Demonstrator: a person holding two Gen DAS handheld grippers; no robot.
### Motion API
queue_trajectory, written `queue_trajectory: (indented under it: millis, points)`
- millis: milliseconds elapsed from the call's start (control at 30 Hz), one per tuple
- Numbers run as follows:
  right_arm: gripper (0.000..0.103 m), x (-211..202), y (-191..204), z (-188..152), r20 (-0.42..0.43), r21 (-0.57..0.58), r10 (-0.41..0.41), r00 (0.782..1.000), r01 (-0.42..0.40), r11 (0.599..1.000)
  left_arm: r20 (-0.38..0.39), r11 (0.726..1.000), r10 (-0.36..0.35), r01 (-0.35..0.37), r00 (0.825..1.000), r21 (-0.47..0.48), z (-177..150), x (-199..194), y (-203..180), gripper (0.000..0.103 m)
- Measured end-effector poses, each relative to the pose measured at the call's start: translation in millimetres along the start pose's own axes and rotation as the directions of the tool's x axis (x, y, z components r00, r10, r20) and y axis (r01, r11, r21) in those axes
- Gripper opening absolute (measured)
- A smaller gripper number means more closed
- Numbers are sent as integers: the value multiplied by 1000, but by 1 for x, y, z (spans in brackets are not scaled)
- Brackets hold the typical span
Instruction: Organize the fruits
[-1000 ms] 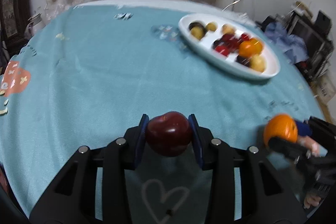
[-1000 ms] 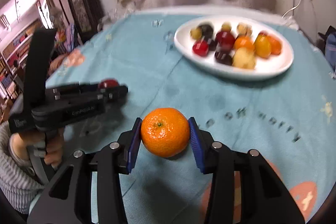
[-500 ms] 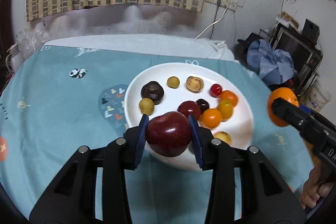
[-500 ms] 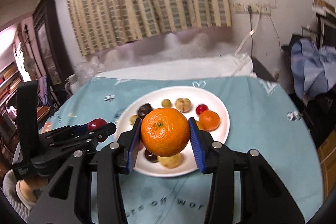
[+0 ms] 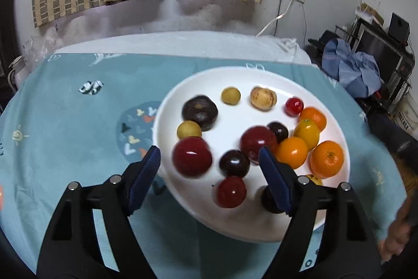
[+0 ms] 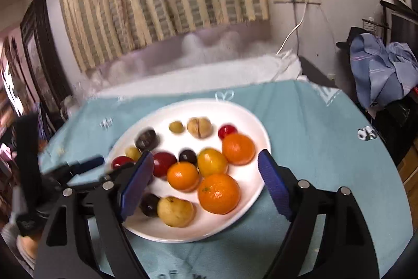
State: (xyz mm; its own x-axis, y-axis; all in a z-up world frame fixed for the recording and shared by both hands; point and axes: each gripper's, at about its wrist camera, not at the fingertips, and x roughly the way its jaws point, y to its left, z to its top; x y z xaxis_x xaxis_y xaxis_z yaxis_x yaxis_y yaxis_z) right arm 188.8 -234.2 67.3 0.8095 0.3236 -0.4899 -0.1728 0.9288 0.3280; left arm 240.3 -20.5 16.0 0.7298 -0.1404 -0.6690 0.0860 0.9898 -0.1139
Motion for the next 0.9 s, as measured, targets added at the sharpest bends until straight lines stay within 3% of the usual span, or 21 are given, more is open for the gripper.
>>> queue_trajectory:
  millis: [100,133,267,400,467,600,633,700,900]
  points:
    - [84,-44,18,16,96,-2,115,989,-116,993,59,996,-3,8,998,-86,11,-29,13,91]
    - [90,-63,31,19,134,-50,141,981,-136,989,80,994,-2,11,997,-109,13,-38,15,92]
    - [95,-92,64,9,171,-159,153,973,-126,979,145,995,44,-29,988,-100,-5,-84,19,99]
    - [95,-97,82,-21,99,-232,96,990,-71,970,154,988,152,-147,976,-41,-43,-114,16,99]
    - [97,-102,75,-48,111,-224,56,992,-30,974,162,985,167,-160,973,-57,-74,-129,19,101]
    - [97,-92,50,-99,18,-159,-62,998,64,985,114,984,173,-165,978,-73,-125,-141,23,101]
    - [97,-87,44,-108,-24,-138,-107,994,103,985,110,983,177,-171,978,-64,-130,-143,23,101]
    - [97,-83,43,-111,-53,-130,-123,991,115,985,118,982,186,-181,975,-52,-136,-148,21,101]
    - [101,-77,39,-111,-39,-143,-175,984,167,975,151,981,193,-189,970,-40,-137,-151,19,101]
